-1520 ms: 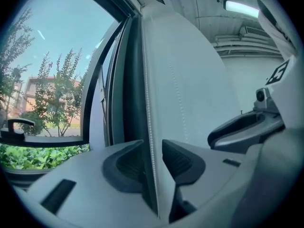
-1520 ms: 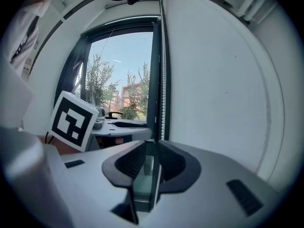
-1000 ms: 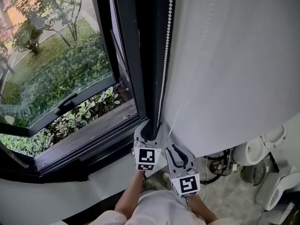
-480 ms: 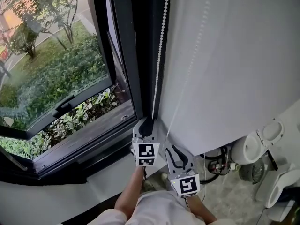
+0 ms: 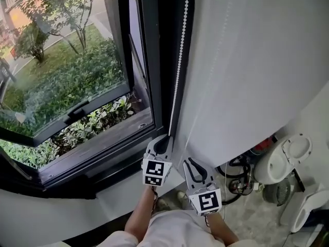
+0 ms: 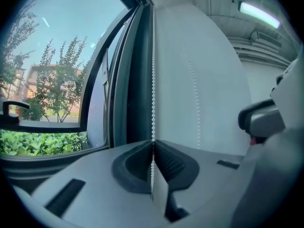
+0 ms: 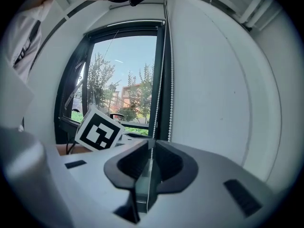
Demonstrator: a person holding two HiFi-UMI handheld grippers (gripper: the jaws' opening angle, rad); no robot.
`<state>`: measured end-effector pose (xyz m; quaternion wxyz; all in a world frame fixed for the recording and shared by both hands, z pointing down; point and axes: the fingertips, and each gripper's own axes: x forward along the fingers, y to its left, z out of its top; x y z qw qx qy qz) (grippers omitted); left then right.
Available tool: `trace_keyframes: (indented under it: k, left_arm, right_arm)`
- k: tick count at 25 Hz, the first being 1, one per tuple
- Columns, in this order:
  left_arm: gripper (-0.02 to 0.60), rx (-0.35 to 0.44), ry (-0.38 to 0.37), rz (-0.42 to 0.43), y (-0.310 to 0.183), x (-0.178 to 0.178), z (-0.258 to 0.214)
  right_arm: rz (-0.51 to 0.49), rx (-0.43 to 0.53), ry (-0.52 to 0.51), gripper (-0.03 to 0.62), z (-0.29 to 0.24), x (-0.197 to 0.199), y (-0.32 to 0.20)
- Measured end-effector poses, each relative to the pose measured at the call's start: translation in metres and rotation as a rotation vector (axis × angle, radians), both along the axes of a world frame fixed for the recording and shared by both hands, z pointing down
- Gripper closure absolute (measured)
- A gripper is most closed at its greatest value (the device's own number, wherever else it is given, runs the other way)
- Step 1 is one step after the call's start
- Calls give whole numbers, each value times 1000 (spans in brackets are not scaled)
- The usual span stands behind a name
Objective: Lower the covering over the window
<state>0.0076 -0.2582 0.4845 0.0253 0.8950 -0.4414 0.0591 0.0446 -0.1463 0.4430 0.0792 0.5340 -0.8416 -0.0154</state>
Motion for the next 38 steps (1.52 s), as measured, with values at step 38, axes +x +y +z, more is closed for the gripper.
trace_keyframes:
  k: [38]
  left_arm:
    - [563, -21, 72, 201, 108, -16, 16]
  right_arm:
    - [-292, 193, -52, 503, -171, -54, -22]
